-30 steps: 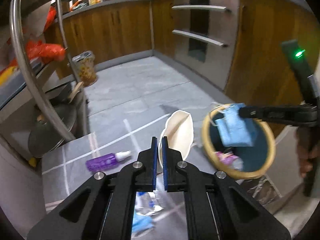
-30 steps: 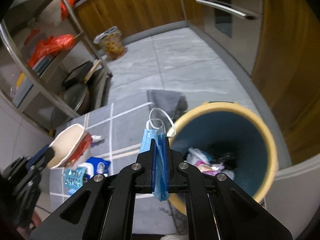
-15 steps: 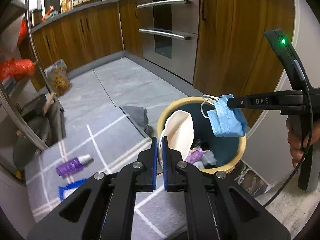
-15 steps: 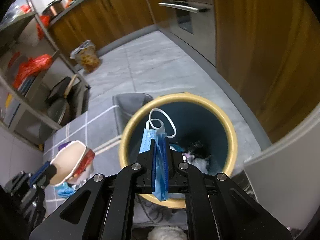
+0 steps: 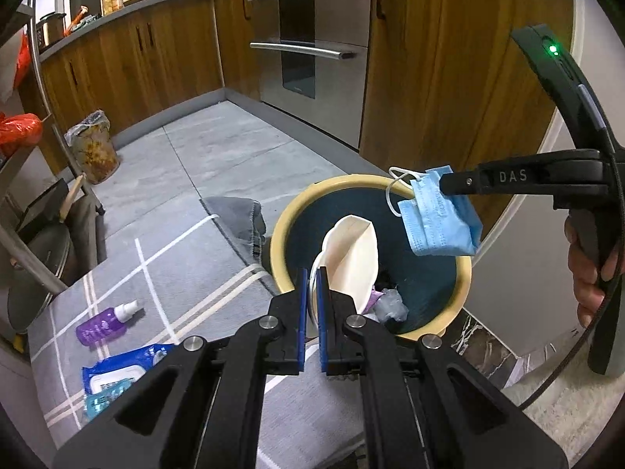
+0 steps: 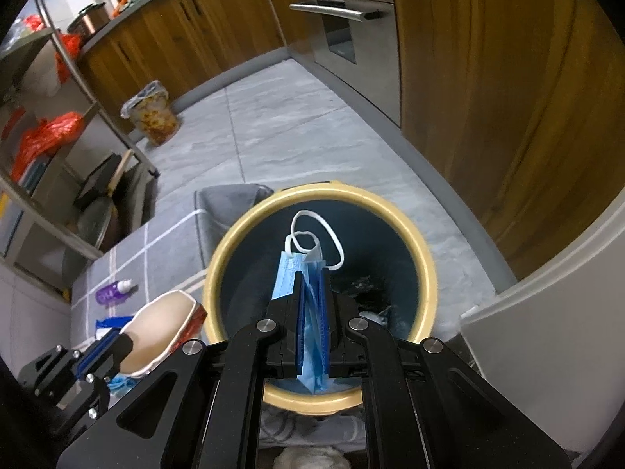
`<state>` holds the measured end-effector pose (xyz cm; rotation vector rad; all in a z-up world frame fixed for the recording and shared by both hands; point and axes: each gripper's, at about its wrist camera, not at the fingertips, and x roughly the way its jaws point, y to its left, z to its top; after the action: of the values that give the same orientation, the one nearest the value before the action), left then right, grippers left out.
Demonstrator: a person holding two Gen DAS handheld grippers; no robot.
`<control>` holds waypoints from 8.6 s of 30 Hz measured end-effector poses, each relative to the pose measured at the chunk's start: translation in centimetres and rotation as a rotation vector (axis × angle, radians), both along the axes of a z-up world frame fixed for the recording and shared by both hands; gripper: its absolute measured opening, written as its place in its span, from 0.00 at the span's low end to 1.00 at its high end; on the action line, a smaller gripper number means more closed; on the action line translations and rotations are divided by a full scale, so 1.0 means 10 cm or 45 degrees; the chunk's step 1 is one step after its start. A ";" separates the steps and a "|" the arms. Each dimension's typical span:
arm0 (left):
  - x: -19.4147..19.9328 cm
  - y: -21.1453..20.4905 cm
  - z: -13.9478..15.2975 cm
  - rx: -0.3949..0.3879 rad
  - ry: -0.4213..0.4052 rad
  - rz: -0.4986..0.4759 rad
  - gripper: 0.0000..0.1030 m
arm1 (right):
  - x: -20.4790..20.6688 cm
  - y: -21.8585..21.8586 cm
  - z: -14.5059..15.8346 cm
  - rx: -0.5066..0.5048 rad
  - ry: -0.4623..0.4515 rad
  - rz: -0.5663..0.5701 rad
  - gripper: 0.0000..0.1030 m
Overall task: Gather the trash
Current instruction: 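Carry the mask over the teal bin with the right tool while the left carries the cup there, then open both tools over the teal bin to drop the cup and mask, then move both open tools back over the remaining trash on the mat, then grasp the blue plastic blister tray with the left tool, then grasp the blue face mask with the right tool while the left holds the tray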
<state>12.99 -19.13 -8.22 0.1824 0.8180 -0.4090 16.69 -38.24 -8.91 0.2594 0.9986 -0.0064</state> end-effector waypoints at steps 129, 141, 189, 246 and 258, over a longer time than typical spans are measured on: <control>0.01 2.25 -0.97 0.060 0.284 0.564 0.86 | 0.53 2.77 0.06 -0.167 -0.103 0.536 0.94; 0.08 2.16 -1.00 0.098 0.305 0.530 0.86 | 0.72 2.70 -0.02 -0.109 -0.064 0.486 0.94; 0.26 2.22 -1.09 0.353 0.315 0.230 0.87 | 0.95 2.73 -0.13 -0.033 -0.007 0.486 0.94; -0.44 2.93 -0.34 0.005 0.158 0.580 0.11 | -0.73 3.78 -0.93 -0.335 0.201 1.203 0.66; -0.41 2.96 -0.37 0.012 0.164 0.578 0.11 | -0.69 3.85 -1.03 -0.407 0.207 1.202 0.16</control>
<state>8.93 10.44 -11.90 -0.0242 0.9588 0.0109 9.78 0.24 -19.20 -0.5276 1.1850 0.6746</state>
